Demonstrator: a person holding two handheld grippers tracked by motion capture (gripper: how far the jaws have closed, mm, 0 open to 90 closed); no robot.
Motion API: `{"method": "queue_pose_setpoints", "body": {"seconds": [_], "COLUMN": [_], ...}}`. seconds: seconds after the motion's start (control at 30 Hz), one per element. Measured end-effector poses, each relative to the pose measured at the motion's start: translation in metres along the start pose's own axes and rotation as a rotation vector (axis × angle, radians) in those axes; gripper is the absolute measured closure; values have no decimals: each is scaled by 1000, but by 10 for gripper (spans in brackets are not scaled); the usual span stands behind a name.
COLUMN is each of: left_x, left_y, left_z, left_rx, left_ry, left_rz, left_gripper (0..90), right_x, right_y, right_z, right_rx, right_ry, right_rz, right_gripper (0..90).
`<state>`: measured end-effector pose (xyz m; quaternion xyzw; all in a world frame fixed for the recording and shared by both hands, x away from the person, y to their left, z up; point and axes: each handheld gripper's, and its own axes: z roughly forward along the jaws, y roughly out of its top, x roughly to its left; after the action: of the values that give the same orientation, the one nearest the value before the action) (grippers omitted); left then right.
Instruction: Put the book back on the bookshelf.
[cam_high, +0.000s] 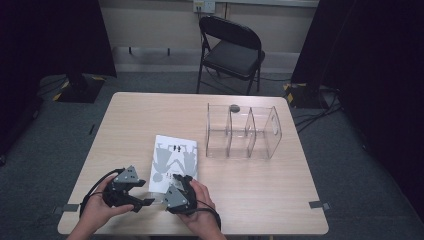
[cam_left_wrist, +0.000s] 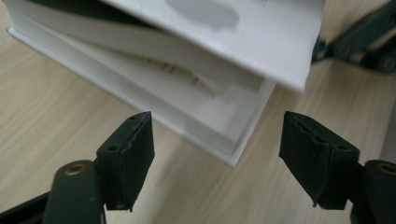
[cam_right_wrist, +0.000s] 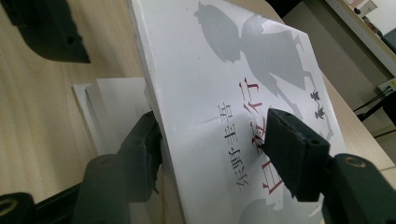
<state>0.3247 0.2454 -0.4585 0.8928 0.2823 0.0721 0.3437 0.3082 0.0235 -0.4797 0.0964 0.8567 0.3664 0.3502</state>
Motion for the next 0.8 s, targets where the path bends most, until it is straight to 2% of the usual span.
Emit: {"method": "queue_pose_setpoints", "body": {"seconds": [0.13,0.23,0.3,0.4,0.53,0.6,0.63,0.67,0.7,0.8], "left_x": [1,2,3,2,1,1,1,2,2,3], "left_y": [-3,-5,-5,-6,-6,-7,-8,-9,-9,-10], "left_z": [4,7,7,9,12,12,12,12,11,10], "left_rx": [12,-2,12,13,18,-5,-21,-21,-5,-9], "left_ry": [-11,-15,-8,-14,-17,-34,-50,-46,-32,-25], "left_rz": [15,-5,15,5,28,34,22,16,35,38], "left_gripper": [287,289,289,291,289,284,286,288,278,286], "right_x": [-2,-2,-3,-3,-4,-4,-4,-4,-4,-4], "right_y": [2,1,2,3,4,4,4,4,4,5], "right_z": [-2,-2,-2,-3,-3,-3,-3,-4,-4,-4], "right_rx": [6,-2,-2,0,9,6,6,6,5,7], "right_ry": [-2,-2,0,1,0,-1,0,-2,-3,-3], "right_rz": [2,8,11,9,11,11,14,21,21,14], "right_gripper": [404,404,406,407,409,411,412,413,413,414]}}
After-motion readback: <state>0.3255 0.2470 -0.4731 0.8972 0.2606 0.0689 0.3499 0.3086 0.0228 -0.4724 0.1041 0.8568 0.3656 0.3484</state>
